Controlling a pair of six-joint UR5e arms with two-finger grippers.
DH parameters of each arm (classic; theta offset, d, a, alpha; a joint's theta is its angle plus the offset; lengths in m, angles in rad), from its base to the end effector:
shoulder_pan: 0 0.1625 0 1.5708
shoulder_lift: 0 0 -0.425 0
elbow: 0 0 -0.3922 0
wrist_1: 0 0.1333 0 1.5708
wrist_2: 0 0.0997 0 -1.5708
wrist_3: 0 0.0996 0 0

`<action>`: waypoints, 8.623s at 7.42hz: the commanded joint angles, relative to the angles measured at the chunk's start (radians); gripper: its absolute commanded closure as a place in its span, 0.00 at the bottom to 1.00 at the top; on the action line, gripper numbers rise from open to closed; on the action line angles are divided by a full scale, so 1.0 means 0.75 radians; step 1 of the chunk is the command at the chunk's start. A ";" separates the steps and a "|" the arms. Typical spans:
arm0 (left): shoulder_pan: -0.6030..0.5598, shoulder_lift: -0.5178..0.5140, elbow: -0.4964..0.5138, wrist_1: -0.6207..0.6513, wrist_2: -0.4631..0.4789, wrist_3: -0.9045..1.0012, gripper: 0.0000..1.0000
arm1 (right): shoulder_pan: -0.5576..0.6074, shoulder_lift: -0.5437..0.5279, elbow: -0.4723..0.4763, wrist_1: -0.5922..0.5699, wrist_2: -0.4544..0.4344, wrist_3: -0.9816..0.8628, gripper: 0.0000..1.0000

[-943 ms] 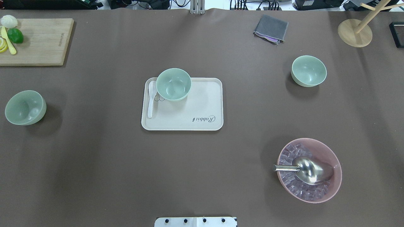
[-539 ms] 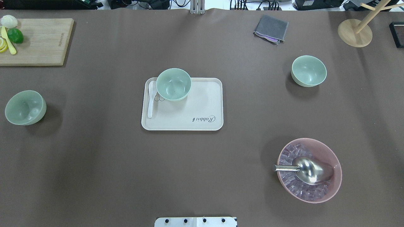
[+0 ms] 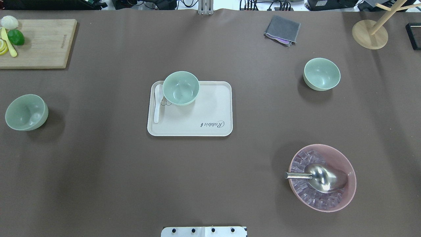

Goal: Stack green bowls together

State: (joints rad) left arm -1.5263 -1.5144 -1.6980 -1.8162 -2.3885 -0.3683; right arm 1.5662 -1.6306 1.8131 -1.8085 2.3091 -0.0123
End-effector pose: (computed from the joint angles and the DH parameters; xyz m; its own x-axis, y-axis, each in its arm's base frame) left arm -0.0391 -0.4854 0.5928 0.6432 -0.1020 -0.7589 0.2029 0.9784 0.0405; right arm 0.0642 -0.4561 0.5946 0.7397 0.0214 0.6726 0.0137 0.9988 -0.0469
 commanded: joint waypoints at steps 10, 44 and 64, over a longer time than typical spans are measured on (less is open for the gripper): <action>0.014 -0.050 -0.006 -0.012 -0.004 -0.142 0.02 | -0.002 0.022 0.010 0.002 0.000 0.000 0.00; 0.405 -0.253 0.156 -0.282 -0.043 -0.617 1.00 | -0.286 0.294 -0.028 0.018 0.010 0.192 0.00; 0.783 -0.822 0.110 -0.008 0.280 -1.407 1.00 | -0.644 0.673 -0.755 0.728 -0.107 0.773 0.58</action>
State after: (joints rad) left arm -0.9406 -2.1300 -1.6140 -1.8221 -2.1814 -1.4205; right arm 1.0857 -1.1257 1.2479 -1.2625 2.2289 0.5660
